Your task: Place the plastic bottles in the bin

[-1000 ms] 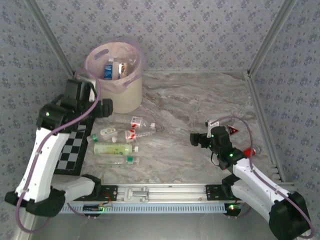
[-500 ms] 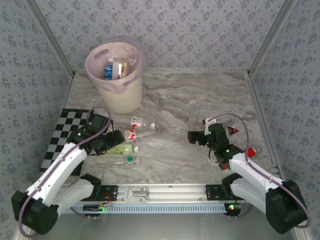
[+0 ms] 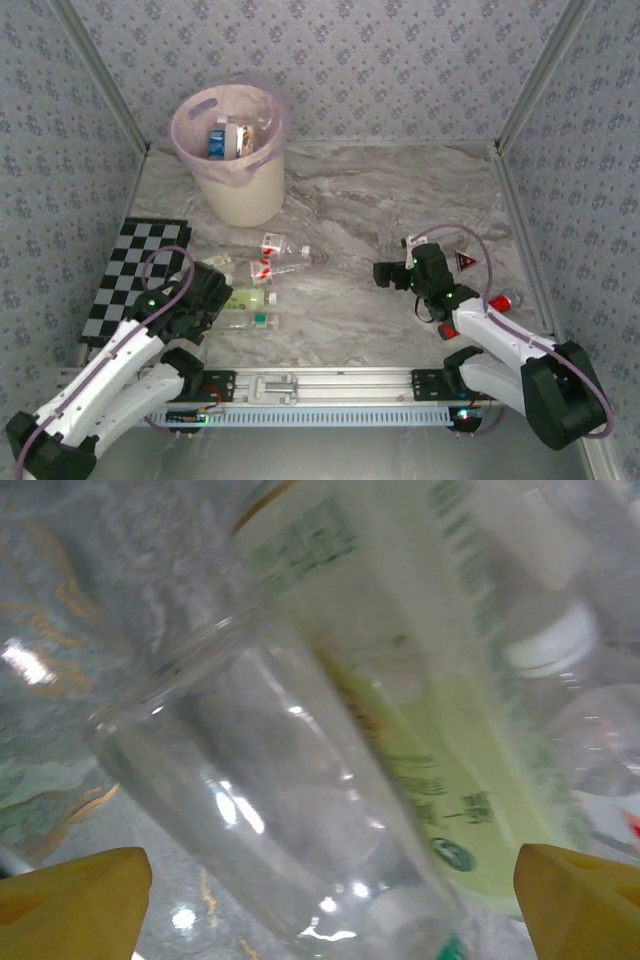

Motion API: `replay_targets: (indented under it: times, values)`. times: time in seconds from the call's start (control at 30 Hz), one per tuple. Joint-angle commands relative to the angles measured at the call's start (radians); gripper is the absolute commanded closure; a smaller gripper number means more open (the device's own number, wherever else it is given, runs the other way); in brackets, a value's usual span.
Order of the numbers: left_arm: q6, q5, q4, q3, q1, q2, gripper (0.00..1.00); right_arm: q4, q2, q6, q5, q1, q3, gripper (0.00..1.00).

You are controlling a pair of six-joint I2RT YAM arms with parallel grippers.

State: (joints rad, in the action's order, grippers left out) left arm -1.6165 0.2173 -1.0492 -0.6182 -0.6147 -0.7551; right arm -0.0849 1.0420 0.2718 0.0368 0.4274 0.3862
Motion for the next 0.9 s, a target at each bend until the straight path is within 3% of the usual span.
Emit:
replay_targets:
  times: [0.0,0.43,0.57,0.87]
  values:
    - [-0.113,-0.002,-0.035,-0.002,-0.033,-0.024,0.06,-0.01,0.004,-0.016,-0.002,-0.006,0.031,0.0]
    - [-0.202,-0.051,0.16,0.095,-0.129,-0.144,0.07,-0.027,0.063,-0.027,-0.022,-0.007,0.062,0.0]
    - [-0.203,-0.05,0.199,0.115,-0.13,-0.156,0.15,-0.018,0.056,-0.031,-0.024,-0.007,0.063,0.0]
    - [-0.178,0.011,0.103,0.014,-0.14,-0.116,0.34,0.001,0.023,-0.019,-0.014,-0.006,0.045,0.0]
